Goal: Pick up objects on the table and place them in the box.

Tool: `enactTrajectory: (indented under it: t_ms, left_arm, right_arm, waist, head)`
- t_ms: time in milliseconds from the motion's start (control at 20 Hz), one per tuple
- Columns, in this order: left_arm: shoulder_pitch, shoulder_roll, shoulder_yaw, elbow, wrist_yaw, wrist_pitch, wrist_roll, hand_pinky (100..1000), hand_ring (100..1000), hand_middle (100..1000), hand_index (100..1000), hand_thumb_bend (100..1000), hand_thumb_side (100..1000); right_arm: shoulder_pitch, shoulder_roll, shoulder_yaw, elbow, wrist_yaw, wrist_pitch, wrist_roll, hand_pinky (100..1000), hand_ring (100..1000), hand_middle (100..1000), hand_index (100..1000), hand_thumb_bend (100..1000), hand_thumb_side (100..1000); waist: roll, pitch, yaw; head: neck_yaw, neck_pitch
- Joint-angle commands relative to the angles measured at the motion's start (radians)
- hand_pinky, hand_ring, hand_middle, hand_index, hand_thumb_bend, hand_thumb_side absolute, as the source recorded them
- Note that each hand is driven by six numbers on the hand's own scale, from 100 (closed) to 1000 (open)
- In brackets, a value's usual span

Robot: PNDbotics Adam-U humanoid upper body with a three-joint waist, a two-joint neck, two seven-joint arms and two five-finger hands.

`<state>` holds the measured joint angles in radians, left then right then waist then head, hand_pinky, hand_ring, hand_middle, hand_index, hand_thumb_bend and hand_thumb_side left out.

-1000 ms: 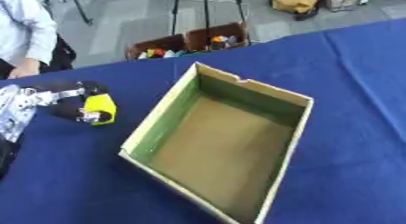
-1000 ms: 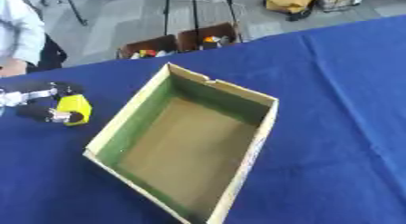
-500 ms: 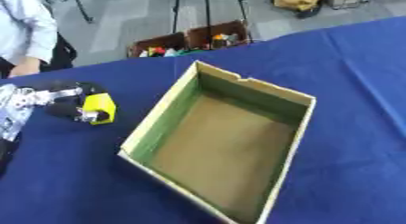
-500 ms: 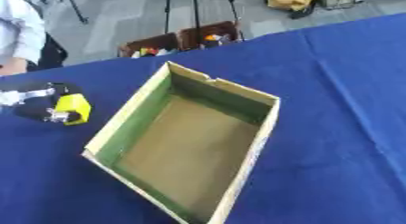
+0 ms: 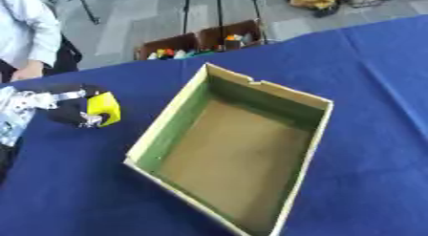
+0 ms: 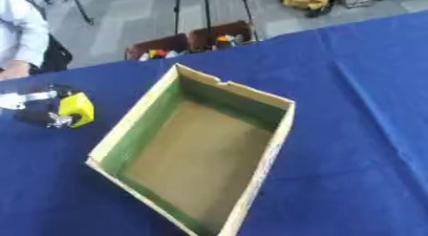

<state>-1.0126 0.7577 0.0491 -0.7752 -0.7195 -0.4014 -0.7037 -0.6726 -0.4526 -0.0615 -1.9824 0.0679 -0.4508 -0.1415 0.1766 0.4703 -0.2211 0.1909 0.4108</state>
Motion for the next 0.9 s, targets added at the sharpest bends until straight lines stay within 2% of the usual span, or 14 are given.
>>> enactTrajectory:
  t_ms: [50, 250, 450, 700, 900]
  left_arm:
    - [-0.005, 0.032, 0.004, 0.006, 0.021, -0.093, -0.142, 568, 706, 992, 1000, 119, 620]
    - [-0.006, 0.031, 0.003, -0.001, 0.030, -0.084, -0.159, 523, 650, 956, 1000, 100, 588]
    - [-0.005, 0.030, 0.004, -0.007, 0.018, -0.076, -0.144, 457, 574, 831, 996, 100, 579]
    - [-0.005, 0.031, 0.006, -0.009, -0.008, -0.063, -0.096, 391, 495, 714, 859, 100, 496]
    - [-0.003, 0.030, 0.006, -0.010, -0.024, -0.054, -0.054, 338, 450, 656, 812, 100, 465]
  right_arm:
    - [-0.012, -0.024, -0.010, -0.018, 0.000, 0.004, -0.010, 774, 744, 557, 780, 100, 567]
    - [-0.012, -0.023, -0.012, -0.018, 0.001, 0.007, -0.020, 774, 743, 554, 779, 100, 565]
    - [-0.011, -0.023, -0.013, -0.018, 0.004, 0.011, -0.023, 777, 743, 551, 775, 100, 566]
    - [-0.010, -0.021, -0.015, -0.018, 0.005, 0.016, -0.027, 778, 743, 549, 774, 100, 562]
    - [-0.009, -0.019, -0.017, -0.018, 0.004, 0.019, -0.031, 779, 742, 549, 774, 100, 560]
  waist:
    - [0.009, 0.003, -0.001]
    - [0.010, 0.006, -0.002]
    - [0.011, 0.009, -0.005]
    - [0.013, 0.010, -0.008]
    - [0.015, 0.008, -0.010]
  head:
    - [0.002, -0.013]
    - [0.004, -0.014]
    - [0.006, -0.014]
    - [0.009, -0.013]
    - [0.011, -0.011]
